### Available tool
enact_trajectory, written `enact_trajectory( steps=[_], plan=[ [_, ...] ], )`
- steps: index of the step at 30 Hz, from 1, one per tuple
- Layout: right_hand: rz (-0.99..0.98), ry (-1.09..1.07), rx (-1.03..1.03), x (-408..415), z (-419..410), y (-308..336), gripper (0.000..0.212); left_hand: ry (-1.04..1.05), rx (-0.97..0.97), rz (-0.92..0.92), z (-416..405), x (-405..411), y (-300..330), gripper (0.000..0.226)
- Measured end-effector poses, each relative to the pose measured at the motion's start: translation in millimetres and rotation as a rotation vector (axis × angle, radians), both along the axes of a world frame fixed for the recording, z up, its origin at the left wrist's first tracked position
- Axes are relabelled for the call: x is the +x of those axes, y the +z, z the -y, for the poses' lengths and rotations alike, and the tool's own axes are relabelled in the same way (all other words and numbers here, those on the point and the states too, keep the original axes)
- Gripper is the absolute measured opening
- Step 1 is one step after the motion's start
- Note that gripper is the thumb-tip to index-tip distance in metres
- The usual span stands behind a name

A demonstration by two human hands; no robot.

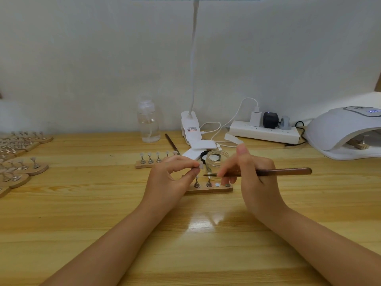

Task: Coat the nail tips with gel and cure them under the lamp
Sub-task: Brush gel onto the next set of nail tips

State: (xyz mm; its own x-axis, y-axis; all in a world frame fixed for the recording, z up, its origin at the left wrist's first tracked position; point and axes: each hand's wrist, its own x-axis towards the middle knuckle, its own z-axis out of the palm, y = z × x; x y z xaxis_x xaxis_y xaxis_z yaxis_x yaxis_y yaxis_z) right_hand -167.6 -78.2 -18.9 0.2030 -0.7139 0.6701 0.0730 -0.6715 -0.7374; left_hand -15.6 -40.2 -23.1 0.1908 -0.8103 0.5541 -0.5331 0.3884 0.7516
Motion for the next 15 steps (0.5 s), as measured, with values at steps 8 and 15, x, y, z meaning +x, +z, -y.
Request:
enact_trajectory(
  steps=[8,15],
  plan=[
    [-0.015,-0.026,-0.022,0.8,-1.5,0.3,0.048,0.000,0.007,-0.029,0.1,-0.8,0.3,0.020],
    [-0.005,-0.028,0.013,0.3,-2.4,0.7,0.049,0.016,-0.017,0.003,0.3,-0.1,1.0,0.024]
  ],
)
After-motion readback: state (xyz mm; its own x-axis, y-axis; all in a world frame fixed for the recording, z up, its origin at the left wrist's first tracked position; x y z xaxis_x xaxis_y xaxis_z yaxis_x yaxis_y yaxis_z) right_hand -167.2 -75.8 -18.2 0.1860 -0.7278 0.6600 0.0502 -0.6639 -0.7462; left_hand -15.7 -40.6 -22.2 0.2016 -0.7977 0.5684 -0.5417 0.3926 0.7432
